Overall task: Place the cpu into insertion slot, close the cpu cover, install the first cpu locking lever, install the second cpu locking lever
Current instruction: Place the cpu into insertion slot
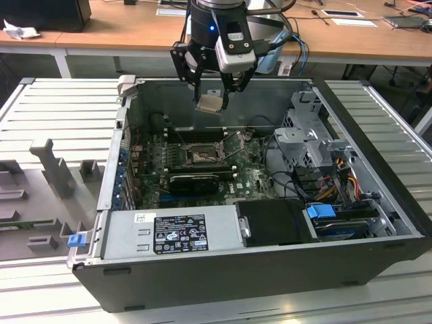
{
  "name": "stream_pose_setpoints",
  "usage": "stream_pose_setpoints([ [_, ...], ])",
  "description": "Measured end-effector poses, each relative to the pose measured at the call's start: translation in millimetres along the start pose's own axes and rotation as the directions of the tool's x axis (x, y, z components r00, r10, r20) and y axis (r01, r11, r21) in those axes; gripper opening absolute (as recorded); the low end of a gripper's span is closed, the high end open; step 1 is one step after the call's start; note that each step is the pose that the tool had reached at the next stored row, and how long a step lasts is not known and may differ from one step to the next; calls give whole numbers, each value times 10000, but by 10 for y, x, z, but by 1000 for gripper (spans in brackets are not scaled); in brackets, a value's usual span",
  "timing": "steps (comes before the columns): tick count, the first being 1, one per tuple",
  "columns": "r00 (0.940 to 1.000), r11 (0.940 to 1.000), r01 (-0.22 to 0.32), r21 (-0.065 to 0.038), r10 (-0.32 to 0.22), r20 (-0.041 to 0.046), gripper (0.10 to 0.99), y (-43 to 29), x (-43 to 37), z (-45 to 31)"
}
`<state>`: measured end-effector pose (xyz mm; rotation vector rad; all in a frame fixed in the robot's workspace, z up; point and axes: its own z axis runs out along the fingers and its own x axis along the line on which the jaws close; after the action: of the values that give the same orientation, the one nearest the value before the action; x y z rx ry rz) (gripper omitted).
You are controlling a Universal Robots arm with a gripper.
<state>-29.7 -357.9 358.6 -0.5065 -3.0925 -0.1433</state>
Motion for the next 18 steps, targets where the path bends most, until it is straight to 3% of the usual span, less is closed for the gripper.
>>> stream_pose_setpoints([
  [18,9962,9962,-866,-20,866,76,541,-1,0,5],
])
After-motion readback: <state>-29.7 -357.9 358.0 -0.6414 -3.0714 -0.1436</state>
